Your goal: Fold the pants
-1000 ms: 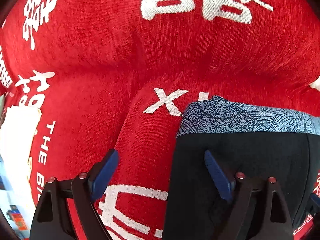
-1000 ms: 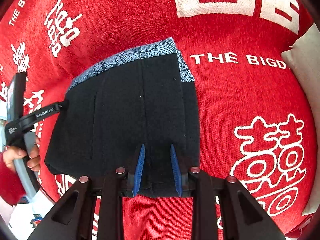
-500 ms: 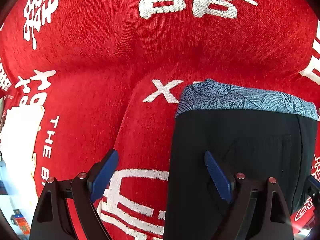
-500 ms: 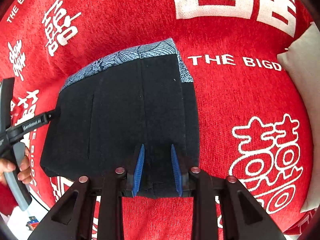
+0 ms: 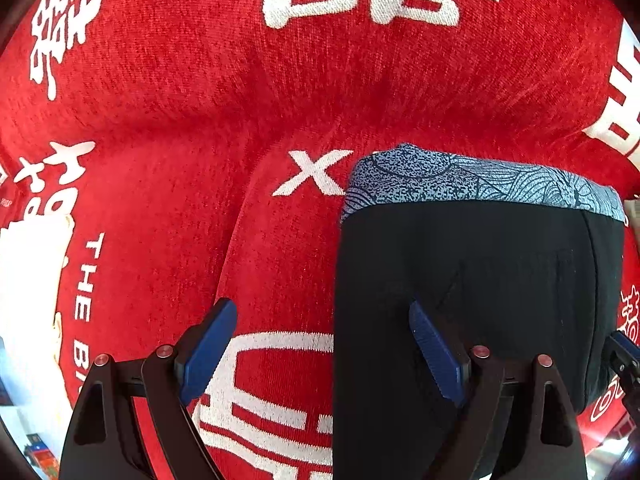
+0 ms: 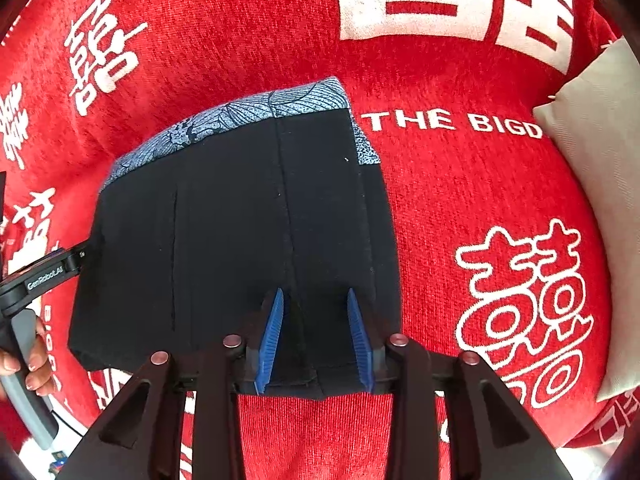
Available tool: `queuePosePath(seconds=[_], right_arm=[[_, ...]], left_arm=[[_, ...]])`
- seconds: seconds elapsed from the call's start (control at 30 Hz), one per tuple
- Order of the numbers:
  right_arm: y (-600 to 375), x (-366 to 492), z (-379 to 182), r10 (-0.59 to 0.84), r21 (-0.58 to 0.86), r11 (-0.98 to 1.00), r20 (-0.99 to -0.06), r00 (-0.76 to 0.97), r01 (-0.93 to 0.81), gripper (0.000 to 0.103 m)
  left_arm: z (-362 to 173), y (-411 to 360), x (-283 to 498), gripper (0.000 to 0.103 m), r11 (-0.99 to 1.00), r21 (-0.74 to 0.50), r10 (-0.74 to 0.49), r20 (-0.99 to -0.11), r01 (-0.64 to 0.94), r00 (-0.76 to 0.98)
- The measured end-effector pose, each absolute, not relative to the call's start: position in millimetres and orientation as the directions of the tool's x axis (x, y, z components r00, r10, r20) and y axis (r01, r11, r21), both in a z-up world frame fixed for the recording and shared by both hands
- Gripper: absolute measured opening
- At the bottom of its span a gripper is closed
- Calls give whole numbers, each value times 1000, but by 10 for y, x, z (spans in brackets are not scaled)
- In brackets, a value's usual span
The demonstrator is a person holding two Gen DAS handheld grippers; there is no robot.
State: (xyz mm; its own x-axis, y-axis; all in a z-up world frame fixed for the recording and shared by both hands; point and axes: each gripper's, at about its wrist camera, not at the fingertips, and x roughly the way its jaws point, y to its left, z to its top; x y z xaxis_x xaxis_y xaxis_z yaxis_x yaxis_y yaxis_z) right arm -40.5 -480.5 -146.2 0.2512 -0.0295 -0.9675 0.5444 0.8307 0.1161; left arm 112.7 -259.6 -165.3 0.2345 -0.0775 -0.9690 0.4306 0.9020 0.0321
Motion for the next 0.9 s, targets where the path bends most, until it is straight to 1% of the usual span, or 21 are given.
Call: queuePosePath(seconds=[0.07,0.17,0.27,0.4,0.47,0.5,0.57,0.63,0.67,0.73,0.8,0.9], right_arm=[[-4778,-400,-1466,-49,104,823,-967,251,559,37],[-4737,-434,-1458,-88,71,823,-964,249,563,37],[-4689,-432,-1443,-109,55,821,-962,252,568,37],[-4685,-433,-1440,-95,72,822,-961,260,565,37],[-4699,-431,-1421,-77,79,832,-964,255,549,38],[-4717,-430,-1408,-59,90,835,-966,252,542,38],[-4810,-427,-1392,-15,124,837,-968,249,533,42],[-4903,-420,-1358,38,167,838,-968,249,520,51],[-4963,-421,-1337,58,185,837,-966,253,515,53],[-5108,-441,-1281,82,215,831,-960,269,514,63],[-5260,-472,-1260,113,252,816,-952,283,521,68],[-5519,-549,-1309,176,328,774,-933,314,542,68]], left_arm=[[-1667,-2601,1130,89,895,31,-83,-968,445,235],[-1688,-2605,1131,96,885,54,-75,-964,463,256],[-1703,-2593,1146,96,887,41,-85,-965,460,249],[-1719,-2580,1170,97,894,26,-89,-968,447,234],[-1738,-2577,1192,100,899,28,-82,-970,438,229],[-1743,-2576,1212,100,899,25,-79,-973,437,218],[-1741,-2559,1248,100,907,7,-78,-980,422,186],[-1736,-2541,1273,100,914,-10,-81,-984,406,157],[-1738,-2538,1280,100,915,-17,-83,-986,403,146],[-1746,-2531,1299,100,913,-31,-91,-987,407,130],[-1741,-2511,1331,100,910,-68,-119,-988,408,101],[-1730,-2464,1380,100,895,-184,-214,-976,405,30]])
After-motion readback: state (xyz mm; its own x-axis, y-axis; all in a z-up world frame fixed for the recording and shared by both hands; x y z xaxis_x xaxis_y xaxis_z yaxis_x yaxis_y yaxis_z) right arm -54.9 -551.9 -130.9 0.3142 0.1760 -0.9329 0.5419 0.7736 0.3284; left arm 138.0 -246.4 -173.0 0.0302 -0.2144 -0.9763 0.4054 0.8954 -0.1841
